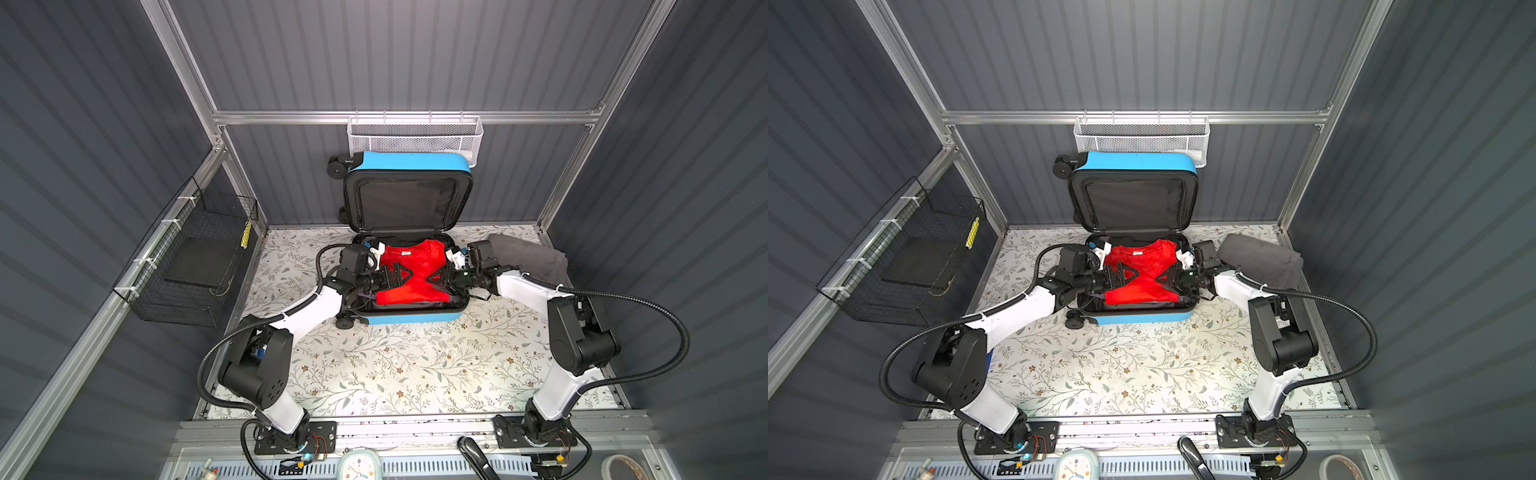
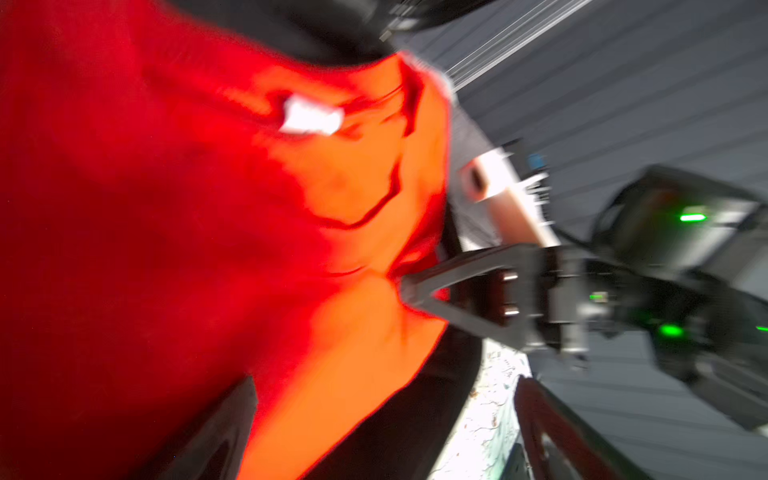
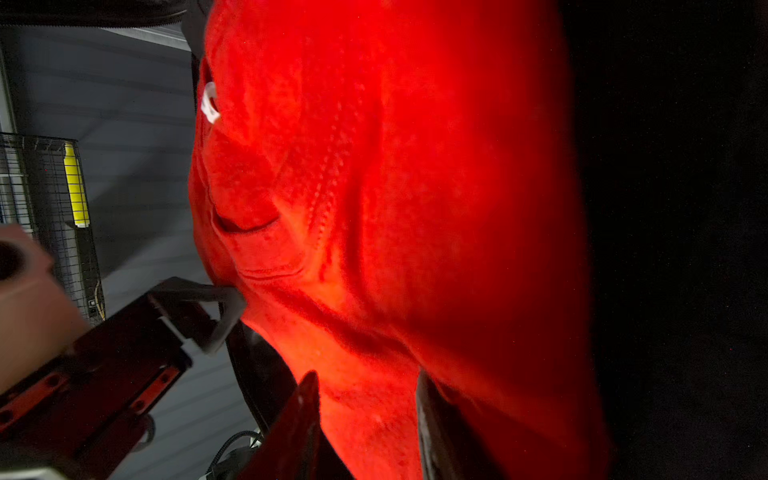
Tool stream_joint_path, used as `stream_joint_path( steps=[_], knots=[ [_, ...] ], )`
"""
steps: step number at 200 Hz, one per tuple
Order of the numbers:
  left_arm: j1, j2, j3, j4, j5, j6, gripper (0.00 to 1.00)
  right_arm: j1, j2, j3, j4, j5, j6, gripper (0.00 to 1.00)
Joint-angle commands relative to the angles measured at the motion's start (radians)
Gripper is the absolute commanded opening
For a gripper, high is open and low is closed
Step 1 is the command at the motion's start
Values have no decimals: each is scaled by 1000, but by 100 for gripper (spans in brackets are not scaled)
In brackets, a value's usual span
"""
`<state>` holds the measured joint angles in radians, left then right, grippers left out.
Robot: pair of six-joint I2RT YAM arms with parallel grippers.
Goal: Pack the luggage
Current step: 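Press the red T-shirt flat in the suitcase and open both grippers, then move the right gripper to the grey towel and grasp its edge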
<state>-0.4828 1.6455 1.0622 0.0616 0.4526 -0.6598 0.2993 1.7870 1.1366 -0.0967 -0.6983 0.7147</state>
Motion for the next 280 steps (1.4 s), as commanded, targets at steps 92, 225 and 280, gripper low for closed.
stream_joint_path(
  steps=[92, 225, 280],
  knots=[
    [39, 51, 198, -139, 1, 149, 100, -58, -66, 114, -101, -6, -18, 41],
    [13, 107, 119, -13, 97, 82, 100, -71, 193, 303, 48, -20, 124, 41],
    [12, 88, 193, -63, 102, 110, 100, -144, -74, 178, -58, -19, 46, 45]
  ],
)
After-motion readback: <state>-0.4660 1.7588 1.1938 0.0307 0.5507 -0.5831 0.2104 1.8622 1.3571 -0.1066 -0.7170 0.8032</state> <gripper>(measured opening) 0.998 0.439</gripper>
